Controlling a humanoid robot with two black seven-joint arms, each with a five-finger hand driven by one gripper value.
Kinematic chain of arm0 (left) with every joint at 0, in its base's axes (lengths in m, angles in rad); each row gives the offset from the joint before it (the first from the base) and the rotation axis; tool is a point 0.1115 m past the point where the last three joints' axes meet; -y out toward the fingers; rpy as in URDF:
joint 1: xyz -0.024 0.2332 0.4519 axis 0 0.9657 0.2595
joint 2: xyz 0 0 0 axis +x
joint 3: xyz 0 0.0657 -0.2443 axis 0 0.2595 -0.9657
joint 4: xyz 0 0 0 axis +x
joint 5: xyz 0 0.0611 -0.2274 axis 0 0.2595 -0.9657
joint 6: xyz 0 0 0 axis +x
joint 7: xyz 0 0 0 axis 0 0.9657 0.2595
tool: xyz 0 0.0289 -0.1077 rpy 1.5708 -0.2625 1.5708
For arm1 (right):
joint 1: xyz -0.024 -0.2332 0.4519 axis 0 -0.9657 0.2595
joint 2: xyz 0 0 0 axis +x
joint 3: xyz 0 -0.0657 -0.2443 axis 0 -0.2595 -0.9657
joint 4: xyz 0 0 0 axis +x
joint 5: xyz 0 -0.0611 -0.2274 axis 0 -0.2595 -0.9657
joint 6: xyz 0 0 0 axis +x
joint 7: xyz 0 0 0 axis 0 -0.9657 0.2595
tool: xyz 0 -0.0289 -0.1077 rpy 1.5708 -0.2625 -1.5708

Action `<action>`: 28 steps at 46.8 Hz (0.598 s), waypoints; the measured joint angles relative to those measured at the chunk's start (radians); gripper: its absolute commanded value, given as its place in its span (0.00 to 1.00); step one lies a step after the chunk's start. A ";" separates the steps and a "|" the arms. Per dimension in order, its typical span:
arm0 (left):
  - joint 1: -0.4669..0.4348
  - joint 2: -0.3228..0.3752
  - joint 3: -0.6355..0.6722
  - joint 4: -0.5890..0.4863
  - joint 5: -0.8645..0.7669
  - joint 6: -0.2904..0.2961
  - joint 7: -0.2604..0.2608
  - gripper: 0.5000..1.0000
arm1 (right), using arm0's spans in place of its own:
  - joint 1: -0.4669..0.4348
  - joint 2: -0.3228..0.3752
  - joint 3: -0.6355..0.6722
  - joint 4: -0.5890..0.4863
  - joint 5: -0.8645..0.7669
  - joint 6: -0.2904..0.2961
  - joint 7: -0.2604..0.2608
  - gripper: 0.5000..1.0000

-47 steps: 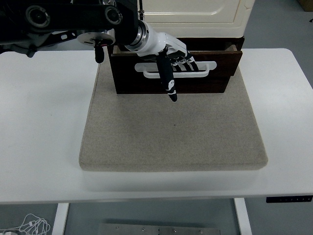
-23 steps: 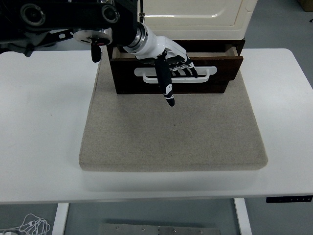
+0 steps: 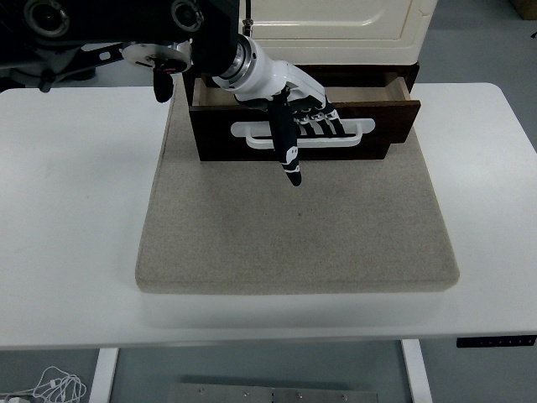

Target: Open the drawer under the combination cabinet

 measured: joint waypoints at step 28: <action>-0.023 0.028 -0.023 -0.019 -0.001 -0.083 0.001 1.00 | 0.000 0.000 0.000 0.000 0.000 0.000 0.000 0.85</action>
